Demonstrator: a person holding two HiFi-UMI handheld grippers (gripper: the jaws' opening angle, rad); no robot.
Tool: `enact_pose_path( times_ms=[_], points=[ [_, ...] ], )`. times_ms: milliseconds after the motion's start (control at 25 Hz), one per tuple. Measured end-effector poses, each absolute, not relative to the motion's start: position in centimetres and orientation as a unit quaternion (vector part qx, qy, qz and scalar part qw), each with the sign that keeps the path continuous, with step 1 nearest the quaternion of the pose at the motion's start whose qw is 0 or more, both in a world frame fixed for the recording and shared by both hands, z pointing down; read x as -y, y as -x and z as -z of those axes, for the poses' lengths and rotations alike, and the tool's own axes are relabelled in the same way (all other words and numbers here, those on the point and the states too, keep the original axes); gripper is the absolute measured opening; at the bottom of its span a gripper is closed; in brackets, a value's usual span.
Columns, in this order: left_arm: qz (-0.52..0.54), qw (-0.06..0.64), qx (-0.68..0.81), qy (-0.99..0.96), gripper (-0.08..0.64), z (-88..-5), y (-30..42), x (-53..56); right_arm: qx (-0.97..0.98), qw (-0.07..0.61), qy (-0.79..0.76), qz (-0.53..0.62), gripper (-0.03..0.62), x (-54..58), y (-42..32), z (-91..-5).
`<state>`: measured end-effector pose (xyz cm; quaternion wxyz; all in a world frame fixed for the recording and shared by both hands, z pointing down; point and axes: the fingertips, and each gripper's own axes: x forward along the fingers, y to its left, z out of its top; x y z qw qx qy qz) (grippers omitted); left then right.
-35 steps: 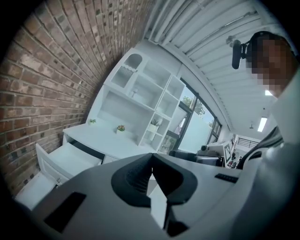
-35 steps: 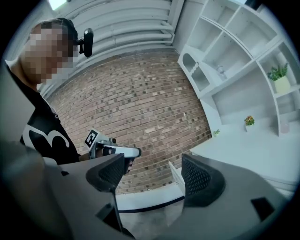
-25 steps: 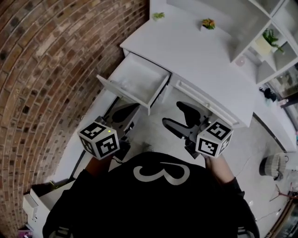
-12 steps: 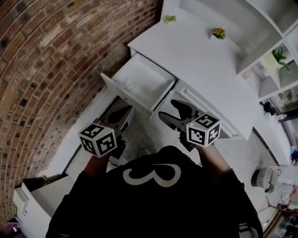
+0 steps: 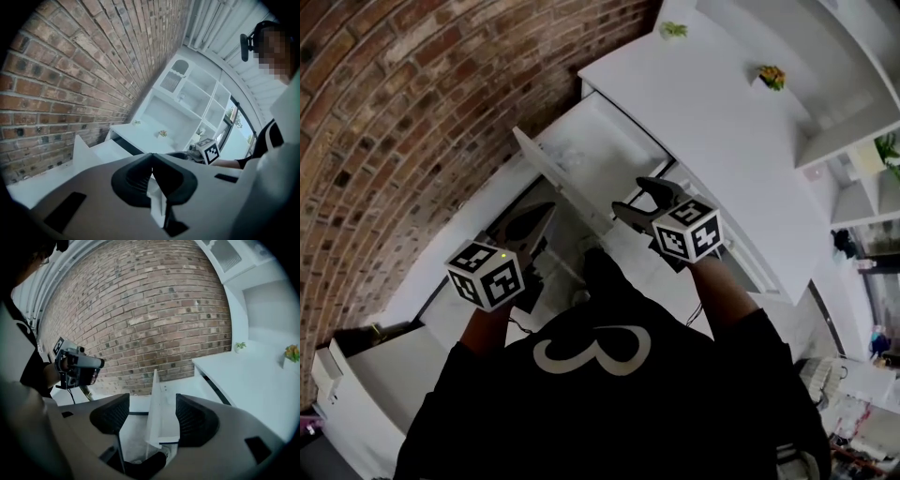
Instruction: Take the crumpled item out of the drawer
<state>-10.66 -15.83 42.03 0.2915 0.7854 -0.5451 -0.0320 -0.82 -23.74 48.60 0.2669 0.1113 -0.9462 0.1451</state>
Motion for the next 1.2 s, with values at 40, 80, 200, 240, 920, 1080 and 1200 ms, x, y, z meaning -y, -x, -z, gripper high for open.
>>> enact_pose_path(
  times_ms=[40, 80, 200, 240, 920, 1080, 1200],
  points=[
    [0.035, 0.296, 0.549, -0.781, 0.003, -42.2, 10.9, 16.2, 0.945, 0.273, -0.105, -0.146, 0.298, 24.4, 1.3, -49.2],
    [0.036, 0.3, 0.552, -0.777, 0.003, -42.4, 11.2, 16.5, 0.944, 0.279, -0.099, -0.148, 0.298, 25.0, 1.9, -49.8],
    [0.036, 0.307, 0.563, -0.766, 0.003, -42.6, 12.2, 17.9, 0.939, 0.302, -0.075, -0.149, 0.295, 26.6, 3.7, -51.9],
    [0.037, 0.308, 0.567, -0.763, 0.003, -42.7, 12.5, 18.5, 0.937, 0.313, -0.067, -0.141, 0.295, 27.2, 4.3, -52.7],
    [0.029, 0.361, 0.632, -0.685, 0.003, -46.9, 19.8, 24.4, 0.884, 0.464, 0.046, -0.032, 0.287, 33.3, 12.0, -67.4],
    [0.024, 0.376, 0.642, -0.668, 0.003, -48.5, 21.2, 24.6, 0.87, 0.489, 0.056, -0.022, 0.287, 33.8, 12.9, -70.6],
    [0.021, 0.387, 0.649, -0.655, 0.003, -49.6, 21.9, 24.3, 0.86, 0.504, 0.065, 0.031, 0.282, 34.1, 13.7, -72.7]
  ],
)
